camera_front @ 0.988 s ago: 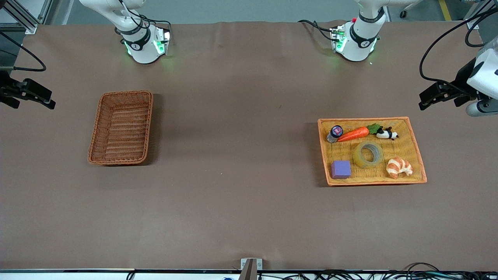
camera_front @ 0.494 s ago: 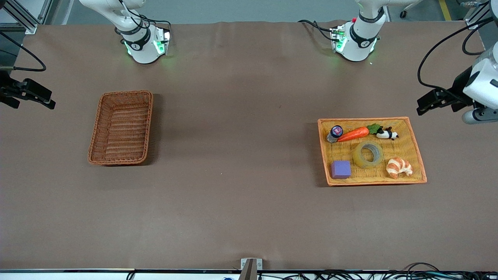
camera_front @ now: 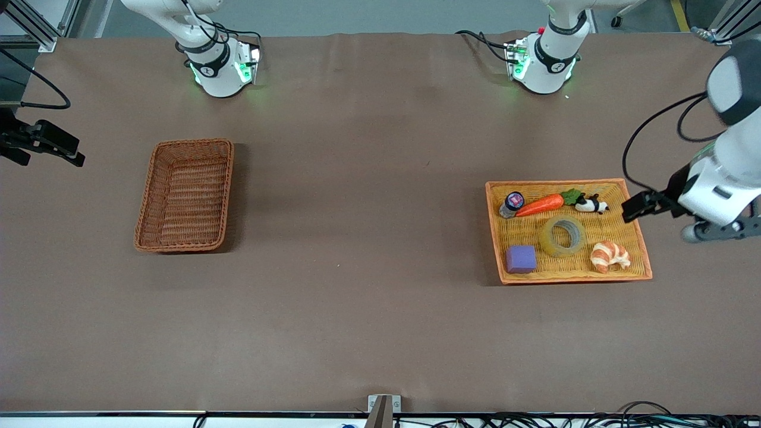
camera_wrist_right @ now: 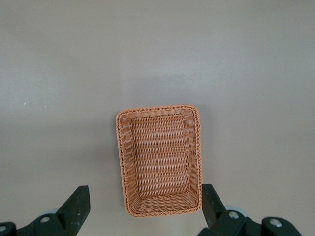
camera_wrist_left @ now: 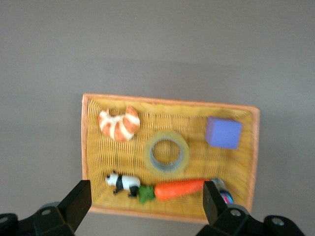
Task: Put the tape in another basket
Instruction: 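Lower the left gripper onto the tape roll and close on it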
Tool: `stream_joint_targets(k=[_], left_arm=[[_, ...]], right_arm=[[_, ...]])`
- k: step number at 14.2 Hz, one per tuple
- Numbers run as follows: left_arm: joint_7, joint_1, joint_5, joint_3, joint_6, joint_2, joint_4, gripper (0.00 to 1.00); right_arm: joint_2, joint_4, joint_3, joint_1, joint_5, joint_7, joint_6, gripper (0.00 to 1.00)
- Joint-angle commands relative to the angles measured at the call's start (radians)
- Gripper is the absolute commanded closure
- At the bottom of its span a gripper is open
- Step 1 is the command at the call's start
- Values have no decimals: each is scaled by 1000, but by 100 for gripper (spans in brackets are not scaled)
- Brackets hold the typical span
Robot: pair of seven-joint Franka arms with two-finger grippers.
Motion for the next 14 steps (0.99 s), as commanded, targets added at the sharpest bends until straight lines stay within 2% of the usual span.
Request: stream_joint_targets(k=[1, 4, 6, 10, 12, 14], left_arm=[[-7, 3, 35, -2, 188, 49, -128, 0], [-5, 31, 32, -5, 328, 92, -257, 0], [-7, 31, 32, -3, 363, 96, -339, 0], [-7, 40, 23, -5, 409, 193, -360, 0], [-7, 41, 24, -3, 441, 233, -357, 9], [-7, 61, 24, -3, 452, 251, -357, 12]], right_arm=[[-9, -11, 1, -4, -1, -12, 1, 0], [-9, -11, 1, -4, -3, -12, 1, 0], [-9, -11, 1, -4, -3, -12, 1, 0], [-9, -11, 1, -4, -3, -12, 2, 0], [-9, -11, 1, -5, -3, -12, 2, 0], [-9, -11, 1, -5, -1, -12, 2, 0]])
